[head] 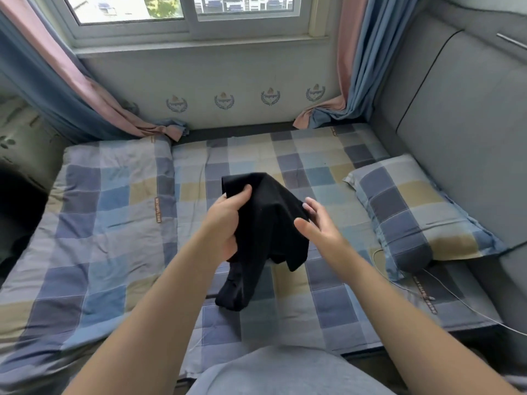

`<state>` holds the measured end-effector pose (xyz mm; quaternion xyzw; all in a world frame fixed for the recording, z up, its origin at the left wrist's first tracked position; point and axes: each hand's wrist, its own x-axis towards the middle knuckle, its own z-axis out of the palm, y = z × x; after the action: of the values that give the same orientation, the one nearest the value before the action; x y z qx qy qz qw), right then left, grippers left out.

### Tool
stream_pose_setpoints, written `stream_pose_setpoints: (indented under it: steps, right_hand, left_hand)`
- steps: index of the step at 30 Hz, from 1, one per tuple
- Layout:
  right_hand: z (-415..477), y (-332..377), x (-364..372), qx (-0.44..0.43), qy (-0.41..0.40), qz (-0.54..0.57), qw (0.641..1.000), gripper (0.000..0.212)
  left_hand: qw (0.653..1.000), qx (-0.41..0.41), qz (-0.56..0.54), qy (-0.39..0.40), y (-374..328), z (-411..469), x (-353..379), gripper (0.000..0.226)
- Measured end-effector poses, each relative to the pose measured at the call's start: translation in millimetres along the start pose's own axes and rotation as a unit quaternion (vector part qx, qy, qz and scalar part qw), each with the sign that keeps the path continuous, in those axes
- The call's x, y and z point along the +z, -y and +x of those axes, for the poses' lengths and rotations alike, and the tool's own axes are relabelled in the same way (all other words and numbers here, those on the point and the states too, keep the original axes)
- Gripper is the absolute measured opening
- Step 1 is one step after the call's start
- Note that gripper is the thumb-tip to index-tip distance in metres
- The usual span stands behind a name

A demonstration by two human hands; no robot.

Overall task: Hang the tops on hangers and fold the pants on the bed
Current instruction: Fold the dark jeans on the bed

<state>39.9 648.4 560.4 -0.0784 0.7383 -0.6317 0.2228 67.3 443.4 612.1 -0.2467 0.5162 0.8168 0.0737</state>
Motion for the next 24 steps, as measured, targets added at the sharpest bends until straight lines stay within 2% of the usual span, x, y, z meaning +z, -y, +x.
stream_pose_setpoints:
  steps: [1, 3, 7, 9, 11, 13, 16, 17, 18, 19, 22, 24]
  right_hand:
    - [-2, -12, 2, 0.020, 0.007, 0.014, 1.000, 0.117]
    - [-4, -33, 5, 0.055, 0.032, 0.042, 0.997, 0.105]
    - [-2, -43, 13, 0.050, 0.120, 0.019, 0.991, 0.040]
    - [3, -35, 16, 0.015, 0.097, 0.011, 0.995, 0.024]
    - [11, -28, 13, -0.016, 0.066, 0.034, 0.997, 0.025]
    - [16, -17, 9, -0.018, 0.097, 0.023, 0.995, 0.025]
    - [24, -12, 13, 0.038, 0.179, -0.106, 0.977, 0.080]
    - [28, -12, 19, 0.063, 0.189, -0.140, 0.970, 0.094]
    - [33, -13, 25, 0.072, 0.183, -0.158, 0.968, 0.100]
    - [38, -15, 31, 0.064, 0.162, -0.164, 0.971, 0.095]
    - [49, -14, 36, 0.010, 0.061, -0.157, 0.986, 0.051]
    - [53, -14, 31, 0.006, 0.041, -0.147, 0.988, 0.026]
  left_hand:
    - [1.000, -0.003, -0.011, 0.002, -4, -1, 0, 0.028]
    - [0.999, -0.008, -0.032, 0.009, -10, -4, 1, 0.032]
    - [0.999, -0.020, -0.033, 0.024, -16, -4, 4, 0.042]
    - [1.000, -0.016, -0.027, -0.001, -19, 0, 5, 0.042]
    - [0.999, -0.002, -0.033, -0.043, -23, 5, 2, 0.038]
    - [0.997, 0.007, -0.039, -0.067, -29, 9, -2, 0.036]
    - [0.996, 0.007, -0.045, -0.074, -35, 12, -3, 0.038]
    - [0.996, 0.010, -0.047, -0.075, -36, 12, -2, 0.037]
    - [0.996, 0.015, -0.049, -0.074, -36, 12, 1, 0.034]
    - [0.996, 0.022, -0.046, -0.073, -36, 13, 1, 0.032]
    - [0.994, 0.022, -0.037, -0.101, -40, 16, -2, 0.030]
    - [0.989, 0.008, -0.058, -0.133, -47, 20, -12, 0.031]
